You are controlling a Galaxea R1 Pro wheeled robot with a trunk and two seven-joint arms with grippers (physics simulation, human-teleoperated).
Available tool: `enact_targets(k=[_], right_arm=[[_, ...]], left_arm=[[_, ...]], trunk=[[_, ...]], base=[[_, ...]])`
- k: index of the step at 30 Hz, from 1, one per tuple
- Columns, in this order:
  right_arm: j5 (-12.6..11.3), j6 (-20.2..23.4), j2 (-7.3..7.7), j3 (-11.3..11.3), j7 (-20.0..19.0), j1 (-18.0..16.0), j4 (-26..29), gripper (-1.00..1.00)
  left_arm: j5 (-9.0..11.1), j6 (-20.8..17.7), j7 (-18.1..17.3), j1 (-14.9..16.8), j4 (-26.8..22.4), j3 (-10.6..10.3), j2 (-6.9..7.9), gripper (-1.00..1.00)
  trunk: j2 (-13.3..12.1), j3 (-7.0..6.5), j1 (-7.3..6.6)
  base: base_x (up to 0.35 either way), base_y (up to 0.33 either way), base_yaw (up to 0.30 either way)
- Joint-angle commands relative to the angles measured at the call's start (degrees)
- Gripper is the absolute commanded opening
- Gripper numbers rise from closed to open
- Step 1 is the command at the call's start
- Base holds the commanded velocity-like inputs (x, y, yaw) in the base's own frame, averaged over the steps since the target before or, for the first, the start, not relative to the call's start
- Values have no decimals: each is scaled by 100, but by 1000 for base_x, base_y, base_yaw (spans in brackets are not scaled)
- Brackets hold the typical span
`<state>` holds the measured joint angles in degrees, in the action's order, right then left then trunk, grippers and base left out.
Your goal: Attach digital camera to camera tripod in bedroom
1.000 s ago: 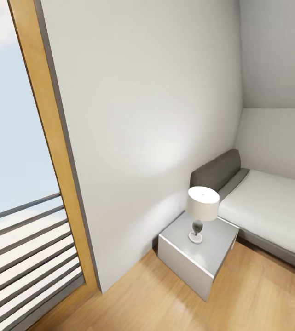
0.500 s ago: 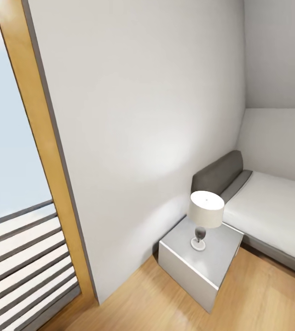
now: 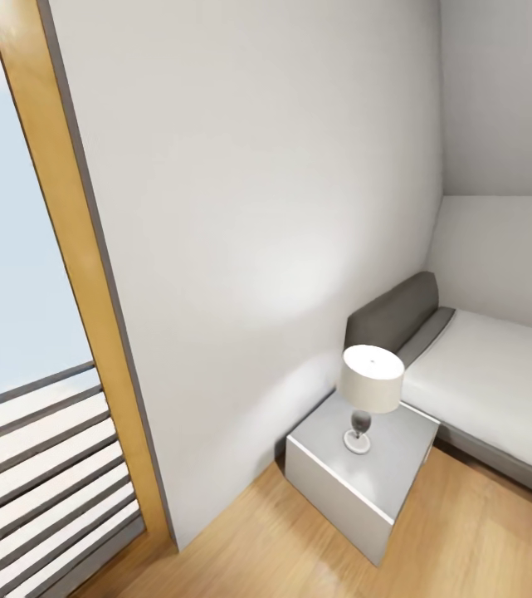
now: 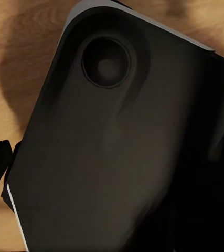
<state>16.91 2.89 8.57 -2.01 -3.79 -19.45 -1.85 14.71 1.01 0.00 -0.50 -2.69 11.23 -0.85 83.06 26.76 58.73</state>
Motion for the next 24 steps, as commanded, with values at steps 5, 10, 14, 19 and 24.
enact_targets(k=[5,10,14,19,24], right_arm=[[26,16,-2,-19,-17,-6,-7,100],[29,25,-4,-19,-17,-6,-8,100],[31,34,-5,-19,-17,-6,-7,100],[30,36,-5,-19,-17,-6,-8,100],[31,36,-11,-19,-16,-6,-7,100]], left_arm=[[23,4,0,-3,-12,28,-3,100],[26,4,0,-4,-12,28,3,100],[28,4,0,-4,-12,27,6,100],[31,4,0,-3,-12,28,6,100],[28,6,0,-4,-12,28,0,100]], trunk=[[3,4,0],[3,4,0],[3,4,0],[3,4,0],[3,4,0]], base=[[0,-131,0],[0,-86,0],[0,-15,0],[0,-3,0],[0,-16,0]])
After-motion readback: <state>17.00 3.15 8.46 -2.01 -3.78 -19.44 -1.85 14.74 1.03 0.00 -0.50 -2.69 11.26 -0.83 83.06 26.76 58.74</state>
